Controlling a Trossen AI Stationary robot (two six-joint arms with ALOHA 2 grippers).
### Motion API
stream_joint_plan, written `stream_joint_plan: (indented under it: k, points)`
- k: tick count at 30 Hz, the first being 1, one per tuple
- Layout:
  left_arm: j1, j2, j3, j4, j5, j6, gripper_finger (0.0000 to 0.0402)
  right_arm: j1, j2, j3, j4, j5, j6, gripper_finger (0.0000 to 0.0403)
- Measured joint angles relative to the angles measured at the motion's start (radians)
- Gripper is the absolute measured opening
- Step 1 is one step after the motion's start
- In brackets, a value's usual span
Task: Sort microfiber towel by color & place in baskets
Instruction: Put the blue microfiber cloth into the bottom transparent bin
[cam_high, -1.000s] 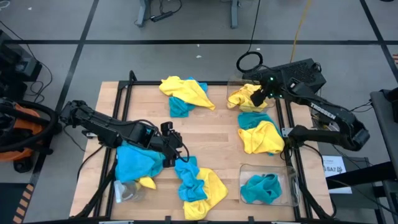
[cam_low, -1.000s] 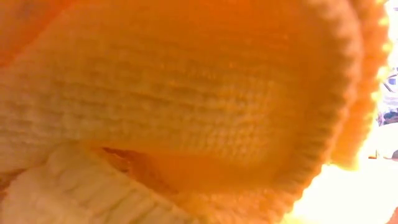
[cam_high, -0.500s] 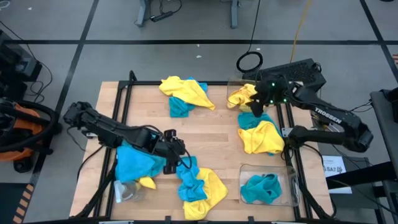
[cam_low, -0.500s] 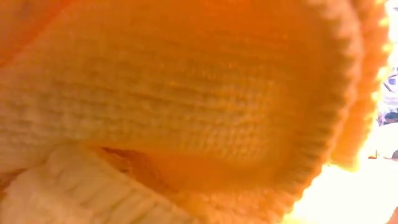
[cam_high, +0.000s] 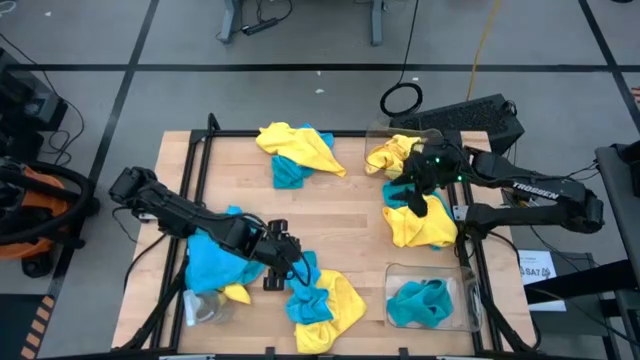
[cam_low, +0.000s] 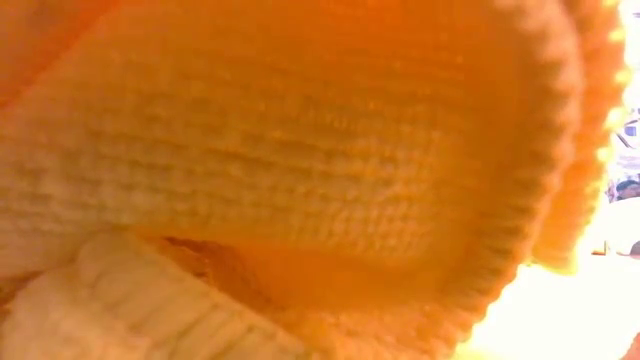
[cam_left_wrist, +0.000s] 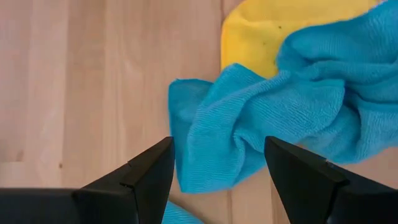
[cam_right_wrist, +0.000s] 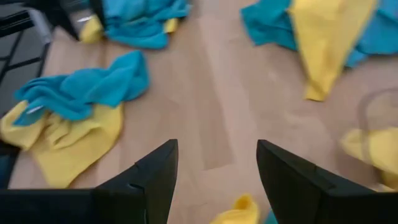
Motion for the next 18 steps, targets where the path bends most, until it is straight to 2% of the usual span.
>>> stream_joint_plan:
  k: [9,18]
  points:
    - [-0.007,0.127,-0.001,0.0,0.051,0.001,0.0255,0.199,0.008,0.0,0.084,0.013,0.032,0.021]
    - [-0.01,0.223,-0.001,0.001,0.055,0.003,0.0255,0.356,0.008,0.0,0.122,0.107,0.072,0.021]
